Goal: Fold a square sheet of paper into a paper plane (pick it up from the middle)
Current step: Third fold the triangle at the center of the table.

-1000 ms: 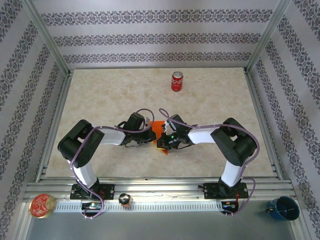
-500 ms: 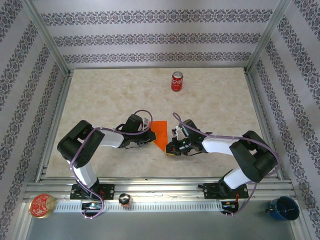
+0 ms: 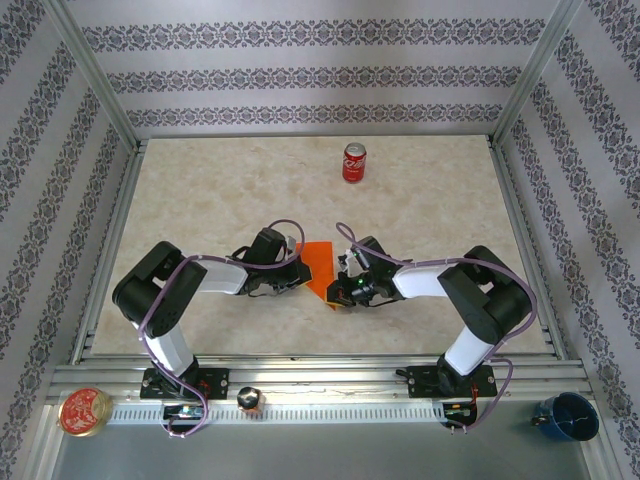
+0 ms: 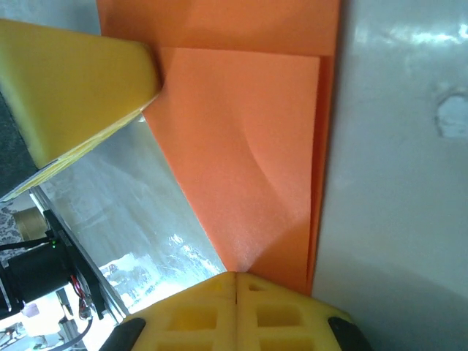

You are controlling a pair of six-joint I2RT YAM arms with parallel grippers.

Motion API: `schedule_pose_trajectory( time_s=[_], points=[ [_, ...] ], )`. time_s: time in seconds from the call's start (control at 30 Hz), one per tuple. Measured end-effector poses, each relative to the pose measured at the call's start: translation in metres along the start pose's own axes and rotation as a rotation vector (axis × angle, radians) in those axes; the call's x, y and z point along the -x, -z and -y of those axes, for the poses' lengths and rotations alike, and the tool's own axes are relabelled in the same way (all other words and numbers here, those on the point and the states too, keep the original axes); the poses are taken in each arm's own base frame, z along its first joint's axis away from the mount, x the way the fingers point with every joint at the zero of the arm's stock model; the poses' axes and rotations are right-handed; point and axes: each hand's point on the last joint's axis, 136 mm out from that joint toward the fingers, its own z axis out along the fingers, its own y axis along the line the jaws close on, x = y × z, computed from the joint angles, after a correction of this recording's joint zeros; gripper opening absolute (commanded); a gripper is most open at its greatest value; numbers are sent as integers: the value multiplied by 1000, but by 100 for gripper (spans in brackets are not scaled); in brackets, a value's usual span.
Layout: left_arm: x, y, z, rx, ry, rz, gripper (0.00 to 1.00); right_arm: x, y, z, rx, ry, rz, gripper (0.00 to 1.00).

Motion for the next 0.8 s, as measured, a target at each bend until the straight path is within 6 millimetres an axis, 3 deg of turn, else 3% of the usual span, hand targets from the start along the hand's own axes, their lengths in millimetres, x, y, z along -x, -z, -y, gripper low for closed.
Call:
schedule_pose_trajectory(
  time_s=[0.2, 0.4, 0.5, 0.63, 0.8],
  points=[
    [-1, 14, 23, -30, -45, 4, 3, 0, 0, 0, 4, 5, 5, 1],
    [-25, 7, 36, -41, -87, -48, 1, 1, 0, 0, 3, 4, 5, 1],
    [-30, 1, 31, -34, -68, -61, 2, 1, 0, 0, 3, 4, 5, 1],
    [-33, -7, 8, 41, -41, -74, 2, 1, 0, 0, 2, 3, 5, 0],
    [-29, -6, 3, 59, -57, -63, 2, 1, 0, 0, 1, 4, 7, 0]
  ],
)
